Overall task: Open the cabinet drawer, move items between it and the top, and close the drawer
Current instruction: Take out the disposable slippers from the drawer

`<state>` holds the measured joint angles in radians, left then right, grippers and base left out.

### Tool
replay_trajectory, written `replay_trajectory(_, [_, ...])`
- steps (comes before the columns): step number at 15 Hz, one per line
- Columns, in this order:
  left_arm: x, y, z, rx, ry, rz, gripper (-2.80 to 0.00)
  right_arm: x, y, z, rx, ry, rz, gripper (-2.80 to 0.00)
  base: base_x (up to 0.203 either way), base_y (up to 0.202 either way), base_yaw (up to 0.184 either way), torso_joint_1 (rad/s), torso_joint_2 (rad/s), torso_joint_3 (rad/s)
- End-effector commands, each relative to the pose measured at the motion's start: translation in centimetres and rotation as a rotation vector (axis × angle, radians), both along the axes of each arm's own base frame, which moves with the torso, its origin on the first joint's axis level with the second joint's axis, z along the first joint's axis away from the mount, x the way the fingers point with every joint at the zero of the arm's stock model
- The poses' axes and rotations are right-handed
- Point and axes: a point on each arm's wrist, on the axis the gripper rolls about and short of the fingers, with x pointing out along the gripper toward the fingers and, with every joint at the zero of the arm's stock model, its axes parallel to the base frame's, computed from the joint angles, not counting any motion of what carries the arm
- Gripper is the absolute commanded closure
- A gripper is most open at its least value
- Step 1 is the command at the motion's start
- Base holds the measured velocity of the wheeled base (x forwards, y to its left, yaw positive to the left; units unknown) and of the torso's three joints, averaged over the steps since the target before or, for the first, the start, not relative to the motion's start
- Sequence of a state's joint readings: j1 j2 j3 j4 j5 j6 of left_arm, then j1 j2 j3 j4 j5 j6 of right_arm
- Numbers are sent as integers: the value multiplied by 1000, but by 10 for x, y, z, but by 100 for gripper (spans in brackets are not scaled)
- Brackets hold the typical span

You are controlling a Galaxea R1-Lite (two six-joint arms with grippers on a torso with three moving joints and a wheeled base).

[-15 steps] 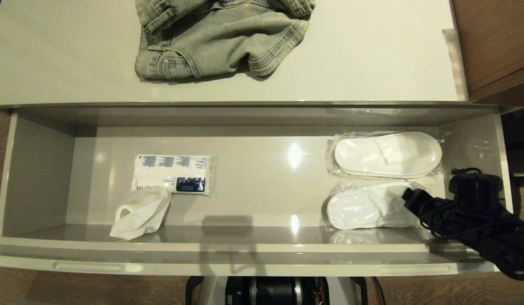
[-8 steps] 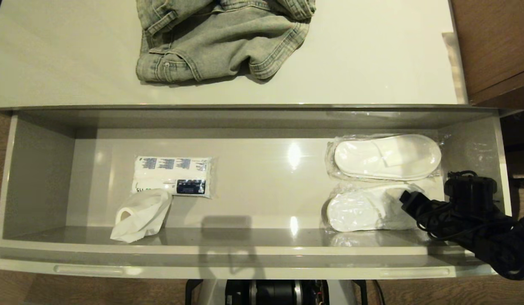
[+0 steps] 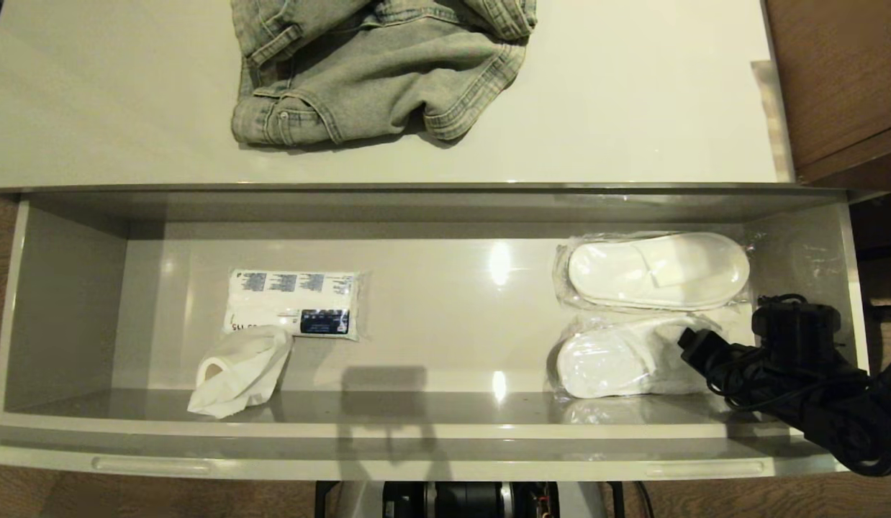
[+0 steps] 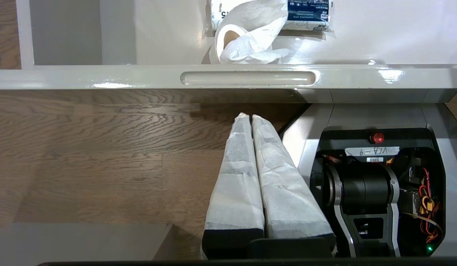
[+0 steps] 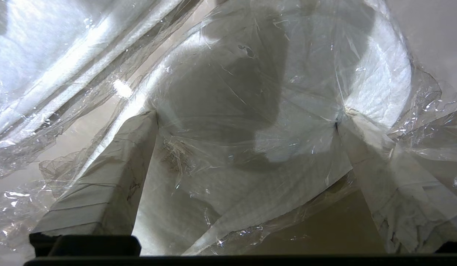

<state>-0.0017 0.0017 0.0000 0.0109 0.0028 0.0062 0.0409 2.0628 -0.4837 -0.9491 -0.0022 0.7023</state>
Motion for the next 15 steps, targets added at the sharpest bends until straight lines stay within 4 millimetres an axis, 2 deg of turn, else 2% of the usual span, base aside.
replay_trajectory(1, [0, 0, 0, 0, 0, 0, 0, 1, 0, -5, 0, 14, -2, -280, 0, 0, 0, 0, 0, 0])
replay_trajectory(12, [0, 0, 0, 0, 1, 0, 0, -8, 5, 4, -23, -50, 41, -280, 0, 0, 0, 0, 0, 0])
replay_trajectory(15, [0, 0, 0, 0, 0, 0, 0, -20, 14, 2, -85, -82, 176, -280, 0, 0, 0, 0, 0, 0])
